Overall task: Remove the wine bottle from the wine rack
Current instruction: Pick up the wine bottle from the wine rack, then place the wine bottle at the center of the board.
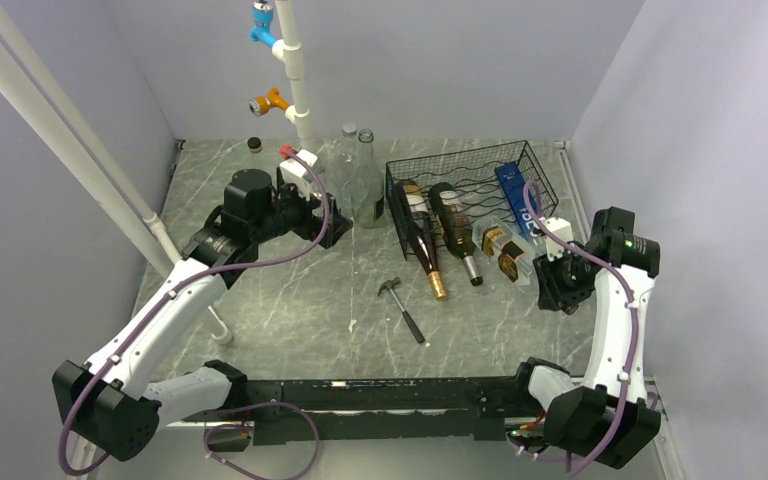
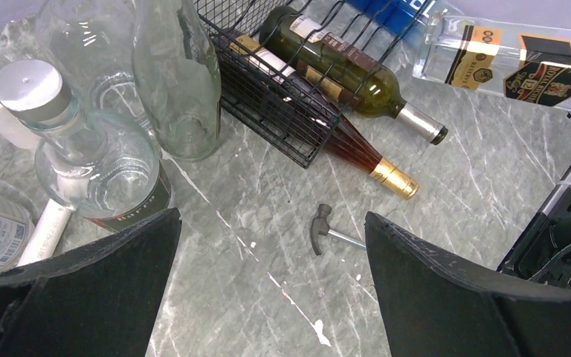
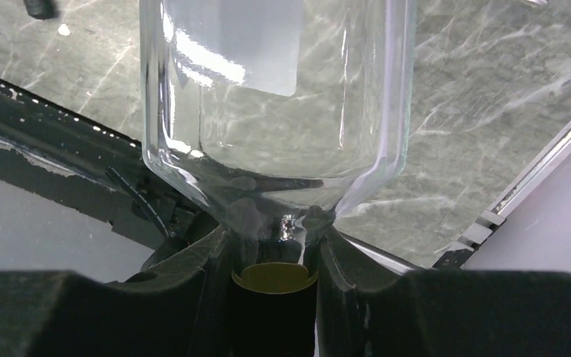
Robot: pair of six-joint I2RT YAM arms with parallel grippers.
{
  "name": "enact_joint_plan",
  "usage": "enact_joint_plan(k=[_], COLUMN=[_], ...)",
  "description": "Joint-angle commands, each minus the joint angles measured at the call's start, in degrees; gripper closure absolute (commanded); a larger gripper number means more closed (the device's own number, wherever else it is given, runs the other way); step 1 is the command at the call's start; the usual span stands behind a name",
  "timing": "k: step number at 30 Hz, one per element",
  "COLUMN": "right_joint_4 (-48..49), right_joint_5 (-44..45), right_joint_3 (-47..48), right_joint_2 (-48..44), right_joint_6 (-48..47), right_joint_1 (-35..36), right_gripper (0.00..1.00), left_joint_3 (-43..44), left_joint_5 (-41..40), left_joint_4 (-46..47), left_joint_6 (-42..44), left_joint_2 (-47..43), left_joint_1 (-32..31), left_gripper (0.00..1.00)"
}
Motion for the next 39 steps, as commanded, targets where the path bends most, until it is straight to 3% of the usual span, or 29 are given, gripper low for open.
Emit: enact_joint_plan(k=[1, 12, 27, 39], right_joint_4=[-0.4, -5.6, -4.5, 0.3], right_joint_5=[-7.9, -10.6, -7.6, -5.1], right_joint_3=[6.6, 11.8, 9.3, 9.5], right_joint_2=[-2.7, -0.7, -1.6, 5.2], right_joint_6=[-3.4, -9.2, -5.3, -16.8], right_joint_1=[-0.3, 2.7, 29.4, 44.6], right_gripper=[1.0, 1.0, 1.0, 1.0], left_joint_3=[-0.2, -2.2, -5.2, -6.5], left_joint_5=[1.4, 11.8, 24.1, 41.3], left_joint_4=[2.6, 6.6, 11.9, 18.1], left_joint_6=[0.7, 2.9, 5.3, 2.0], left_joint_2=[0.1, -1.7, -3.9, 2.7], left_joint_1=[0.2, 0.1, -0.5, -1.0], left_gripper=[0.01, 0.01, 0.01, 0.01])
